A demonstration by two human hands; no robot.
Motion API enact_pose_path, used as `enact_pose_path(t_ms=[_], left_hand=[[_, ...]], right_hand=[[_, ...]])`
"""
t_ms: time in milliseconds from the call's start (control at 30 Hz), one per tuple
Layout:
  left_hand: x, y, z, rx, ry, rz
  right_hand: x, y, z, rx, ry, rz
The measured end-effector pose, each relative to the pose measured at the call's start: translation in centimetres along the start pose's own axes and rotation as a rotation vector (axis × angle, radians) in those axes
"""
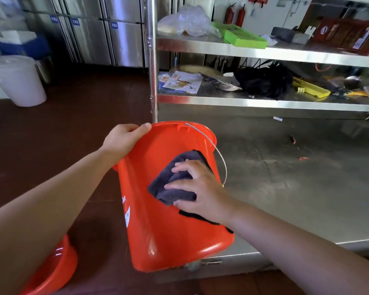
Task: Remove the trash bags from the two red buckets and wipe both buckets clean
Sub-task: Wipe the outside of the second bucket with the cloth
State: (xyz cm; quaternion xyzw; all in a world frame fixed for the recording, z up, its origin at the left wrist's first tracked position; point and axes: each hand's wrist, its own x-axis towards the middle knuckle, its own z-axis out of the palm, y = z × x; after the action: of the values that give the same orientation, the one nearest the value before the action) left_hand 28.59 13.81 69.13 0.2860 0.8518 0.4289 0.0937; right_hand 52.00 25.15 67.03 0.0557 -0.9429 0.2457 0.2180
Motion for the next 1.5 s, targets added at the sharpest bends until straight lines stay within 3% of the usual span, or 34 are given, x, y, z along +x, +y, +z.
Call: enact_pose_path(t_ms=[67,167,267,333,433,800,1200,1400,1500], left_hand=[[-0.1,0.5,-0.1,0.118,-0.002,0.021],[0.5,3.5,0.3,0.321,0.037,0.272],[1.0,7.5,2.0,0.323,-0.103,0.408],[1.2,9.2,3.6,0.482,-0.155,0.439],[1.5,9.7,5.0,0.609,-0.130,0.373],[2.0,8.4,5.5,0.529,0.047,0.227],[4.8,4.7,3.5,0.236,-0.200,0.113],[5.2,4.7,3.5,0.260,-0.195,0.151],[4.8,4.8,3.7,0.292,-0.141,0.153]], right_hand=[[-2.0,-0.3,0.0,-0.016,0.007,-0.034],[-3.8,-0.6,-0.3,-0.010,0.013,-0.037],[-4.1,-0.9,-0.5,-0.019,0.013,-0.026],[-4.1,-1.3,-0.4,-0.035,-0.004,-0.008],[-4.1,-1.7,-0.4,-0.052,-0.027,0.009],[-3.1,-2.7,0.4,-0.066,-0.049,0.014],[2.0,0.0,1.1,0.013,0.005,0.084],[7.7,4.6,-0.3,0.029,0.166,0.311],[7.6,4.9,0.0,0.015,0.155,0.312]])
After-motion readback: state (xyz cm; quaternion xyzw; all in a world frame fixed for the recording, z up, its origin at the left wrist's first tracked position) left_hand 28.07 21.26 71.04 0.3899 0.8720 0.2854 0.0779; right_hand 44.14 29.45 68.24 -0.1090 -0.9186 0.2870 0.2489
